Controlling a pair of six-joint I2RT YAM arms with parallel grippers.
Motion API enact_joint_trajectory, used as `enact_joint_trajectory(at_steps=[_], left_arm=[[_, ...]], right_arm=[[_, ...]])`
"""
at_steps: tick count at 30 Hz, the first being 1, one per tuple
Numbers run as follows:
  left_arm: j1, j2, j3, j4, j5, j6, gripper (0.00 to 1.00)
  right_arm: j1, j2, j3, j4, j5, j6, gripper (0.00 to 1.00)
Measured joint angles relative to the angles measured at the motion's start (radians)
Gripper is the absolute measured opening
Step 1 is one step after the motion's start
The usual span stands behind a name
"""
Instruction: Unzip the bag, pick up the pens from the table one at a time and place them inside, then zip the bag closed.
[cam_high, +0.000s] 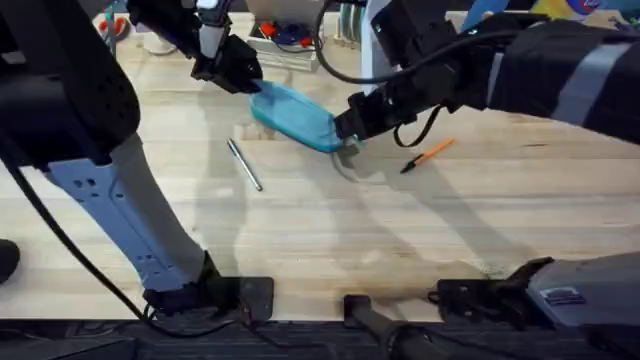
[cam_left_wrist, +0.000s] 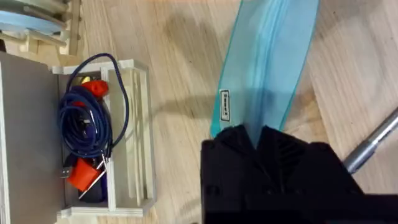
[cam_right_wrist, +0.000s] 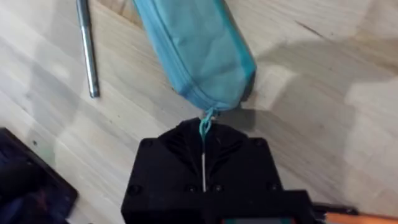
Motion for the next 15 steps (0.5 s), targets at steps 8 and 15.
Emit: enact_joint_trajectory(at_steps=[8,15], left_arm=[[0.0,0.0,0.0,-0.007,-0.001,0.0,0.042],[0.0,0.0,0.0,-0.01,-0.001,0.0,0.042]], right_arm=[[0.0,0.0,0.022,-0.005,0.007,-0.148,0.031],[0.0,0.0,0.064,-0.003,0.007,-0.209,0.031]])
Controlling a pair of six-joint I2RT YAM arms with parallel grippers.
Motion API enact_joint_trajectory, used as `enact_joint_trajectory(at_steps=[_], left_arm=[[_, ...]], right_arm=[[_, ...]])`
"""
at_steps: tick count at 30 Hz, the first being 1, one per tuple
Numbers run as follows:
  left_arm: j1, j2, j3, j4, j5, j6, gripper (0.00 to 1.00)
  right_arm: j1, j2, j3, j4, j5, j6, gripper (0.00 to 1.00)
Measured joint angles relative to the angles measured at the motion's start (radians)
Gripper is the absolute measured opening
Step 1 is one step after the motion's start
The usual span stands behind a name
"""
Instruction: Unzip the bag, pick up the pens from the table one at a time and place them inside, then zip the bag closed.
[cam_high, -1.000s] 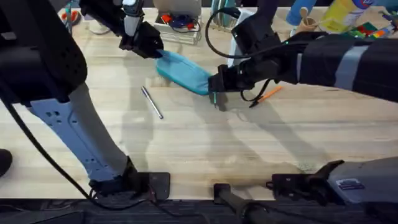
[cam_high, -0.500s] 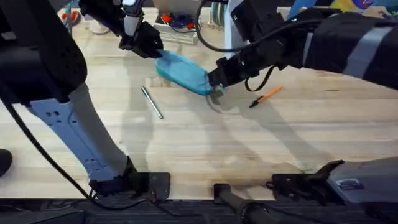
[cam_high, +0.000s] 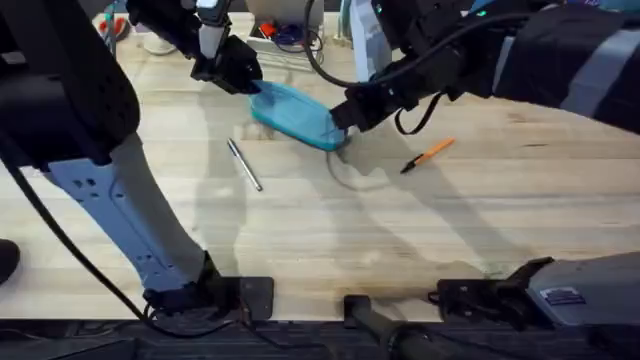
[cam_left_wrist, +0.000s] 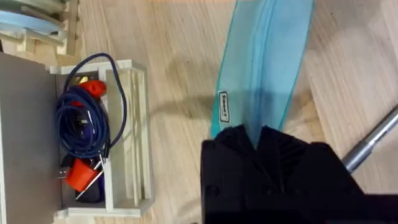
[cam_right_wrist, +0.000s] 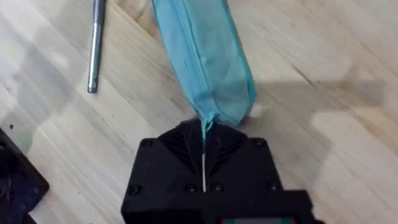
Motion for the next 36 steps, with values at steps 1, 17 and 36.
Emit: enact_joint_trajectory(at_steps=[1,17,36], left_arm=[[0.0,0.0,0.0,0.0,0.0,0.0,0.042],[0.0,0.0,0.0,-0.001,0.0,0.0,0.042],[0.002,0.0,0.0,-0.008,-0.004,0.0,0.042]], right_arm=[[0.0,0.0,0.003,0.0,0.0,-0.003,0.031],[0.002,0.026,0.011,0.115,0.0,-0.013,0.03],[0.054,0.107,0.012,0.369,0.007,0.022,0.031]])
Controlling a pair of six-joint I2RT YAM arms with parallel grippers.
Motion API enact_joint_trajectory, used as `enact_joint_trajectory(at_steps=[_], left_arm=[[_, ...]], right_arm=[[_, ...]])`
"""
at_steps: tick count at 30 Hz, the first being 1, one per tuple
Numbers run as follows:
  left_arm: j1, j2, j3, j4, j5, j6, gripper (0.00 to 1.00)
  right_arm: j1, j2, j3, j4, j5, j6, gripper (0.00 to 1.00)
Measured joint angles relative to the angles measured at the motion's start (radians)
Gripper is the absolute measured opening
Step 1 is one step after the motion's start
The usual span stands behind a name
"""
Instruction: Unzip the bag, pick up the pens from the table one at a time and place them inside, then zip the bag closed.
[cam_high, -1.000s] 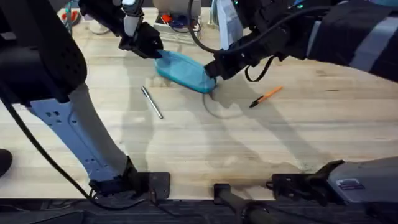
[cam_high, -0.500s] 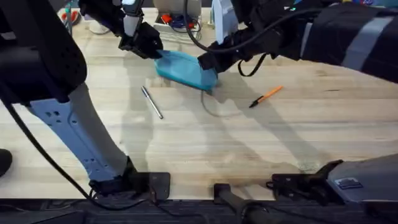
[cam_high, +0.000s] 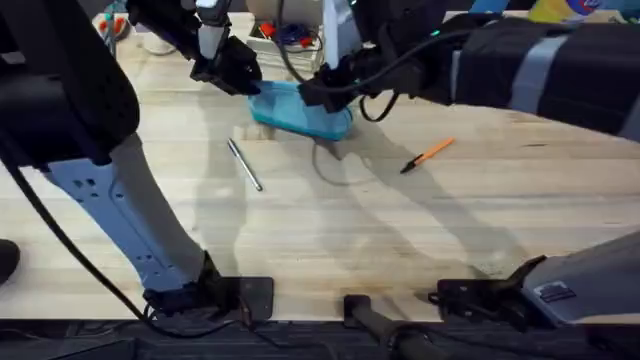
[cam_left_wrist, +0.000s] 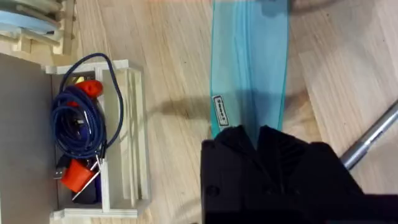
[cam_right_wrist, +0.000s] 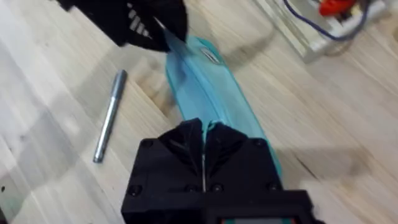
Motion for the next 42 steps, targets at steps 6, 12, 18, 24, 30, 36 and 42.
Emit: enact_joint_trajectory(at_steps=[6,12,18,24,30,36,42], left_arm=[[0.0,0.0,0.0,0.001,-0.001,0.0,0.042],[0.0,0.0,0.0,0.001,0.0,0.0,0.042],[0.0,0.0,0.0,0.001,0.0,0.0,0.042],[0.0,0.0,0.0,0.001,-0.001,0.0,0.042],[0.003,0.0,0.0,0.001,-0.011,0.0,0.042],[0.004,0.0,0.0,-0.004,-0.011,0.0,0.042],[0.006,0.0,0.0,-0.011,-0.012,0.0,0.042]], right_arm=[[0.033,0.015,0.0,0.08,0.003,0.003,0.031],[0.038,0.052,0.0,0.144,0.002,0.042,0.031],[0.043,0.092,0.0,0.222,-0.001,0.101,0.031],[0.046,0.123,0.001,0.294,-0.001,0.163,0.031],[0.052,0.14,0.001,0.336,0.0,0.213,0.031],[0.076,0.14,0.001,0.35,-0.004,0.228,0.031],[0.08,0.14,0.001,0.351,-0.039,0.231,0.03]])
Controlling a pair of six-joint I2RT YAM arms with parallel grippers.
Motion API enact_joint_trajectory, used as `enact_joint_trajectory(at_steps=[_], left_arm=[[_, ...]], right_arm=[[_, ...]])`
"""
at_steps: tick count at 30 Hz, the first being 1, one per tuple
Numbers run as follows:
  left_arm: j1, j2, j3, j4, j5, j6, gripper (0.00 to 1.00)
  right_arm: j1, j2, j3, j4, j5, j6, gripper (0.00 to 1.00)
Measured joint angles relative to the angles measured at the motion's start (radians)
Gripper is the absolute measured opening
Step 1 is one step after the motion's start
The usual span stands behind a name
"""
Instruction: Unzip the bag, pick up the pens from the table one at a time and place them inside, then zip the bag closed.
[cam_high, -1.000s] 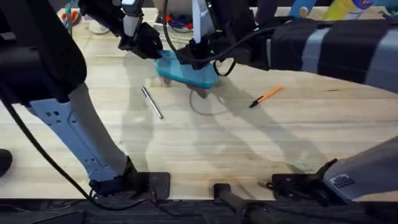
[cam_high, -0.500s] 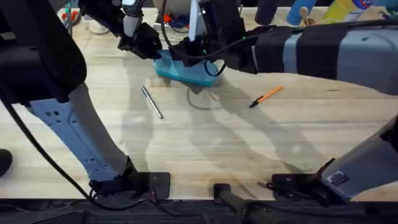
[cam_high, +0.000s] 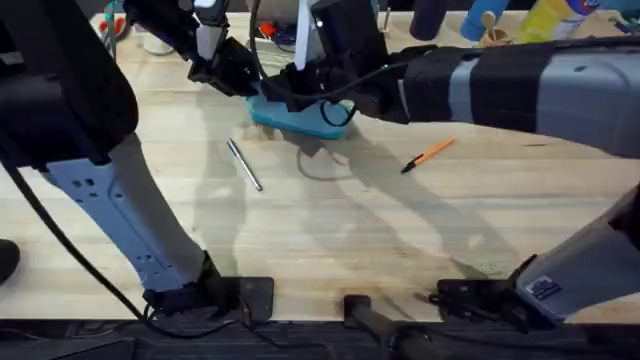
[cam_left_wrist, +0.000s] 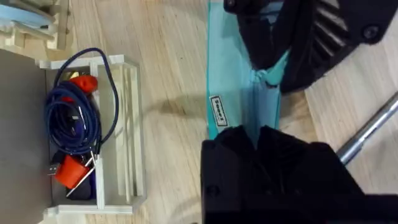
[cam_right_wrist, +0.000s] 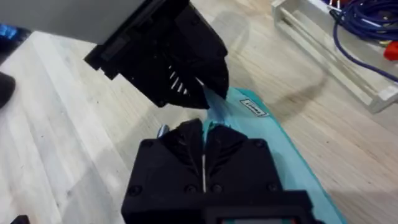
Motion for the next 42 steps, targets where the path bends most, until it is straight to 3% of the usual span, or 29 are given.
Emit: enact_joint_trajectory(at_steps=[28,30,31,36,37,42], left_arm=[[0.0,0.0,0.0,0.0,0.0,0.0,0.042],[0.0,0.0,0.0,0.0,0.001,0.0,0.042],[0.0,0.0,0.0,0.001,0.002,0.0,0.042],[-0.005,0.0,0.0,0.008,0.005,0.0,0.043],[-0.006,0.0,0.0,0.011,0.005,0.0,0.043],[-0.007,0.0,0.0,0.011,0.004,0.0,0.042]], right_arm=[[0.006,0.037,0.0,0.068,-0.026,0.03,0.032],[0.006,0.038,0.0,0.068,-0.03,0.033,0.104],[0.007,0.037,0.0,0.068,-0.034,0.033,0.193],[0.018,0.037,0.01,0.076,-0.06,0.037,0.874],[0.021,0.037,0.011,0.075,-0.065,0.035,0.961],[0.025,0.037,0.015,0.055,-0.071,0.032,0.996]])
